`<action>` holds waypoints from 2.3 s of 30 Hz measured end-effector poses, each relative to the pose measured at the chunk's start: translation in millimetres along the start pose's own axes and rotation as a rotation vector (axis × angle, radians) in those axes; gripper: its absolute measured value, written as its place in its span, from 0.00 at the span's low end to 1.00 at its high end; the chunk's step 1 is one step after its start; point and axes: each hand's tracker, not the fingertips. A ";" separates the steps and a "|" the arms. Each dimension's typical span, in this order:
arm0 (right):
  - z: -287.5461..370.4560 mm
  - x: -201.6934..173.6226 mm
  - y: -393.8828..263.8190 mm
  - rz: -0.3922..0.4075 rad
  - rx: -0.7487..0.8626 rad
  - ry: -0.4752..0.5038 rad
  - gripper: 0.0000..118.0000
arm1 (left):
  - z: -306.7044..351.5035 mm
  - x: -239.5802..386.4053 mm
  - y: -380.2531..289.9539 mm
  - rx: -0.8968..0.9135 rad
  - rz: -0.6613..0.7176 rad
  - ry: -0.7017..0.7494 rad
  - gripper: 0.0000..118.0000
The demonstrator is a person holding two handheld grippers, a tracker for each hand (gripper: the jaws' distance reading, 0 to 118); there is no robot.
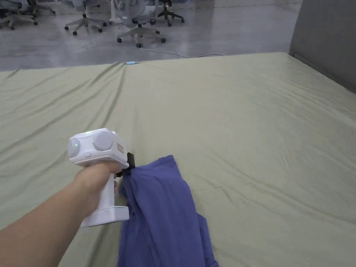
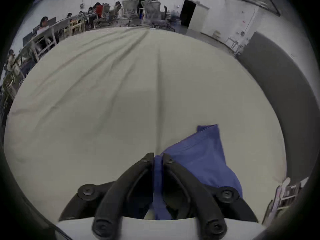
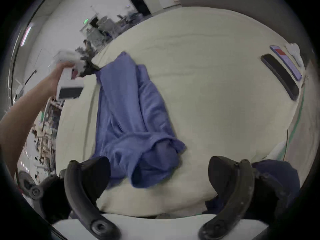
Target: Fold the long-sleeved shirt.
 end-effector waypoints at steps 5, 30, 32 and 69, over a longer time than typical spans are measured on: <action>-40.7 -9.2 3.0 0.062 -0.112 0.024 0.11 | 52.0 2.2 -8.0 0.058 -0.036 -0.036 0.05; 248.5 -118.6 161.3 0.508 0.949 0.290 0.03 | 492.9 -125.6 -81.5 0.855 0.324 -0.164 0.05; 265.4 -137.1 193.4 0.532 0.987 0.288 0.03 | 501.8 -130.3 -60.4 0.877 0.334 -0.150 0.05; -43.7 -67.4 335.3 0.539 0.380 0.008 0.03 | 176.0 -191.2 -25.6 0.422 0.263 0.034 0.05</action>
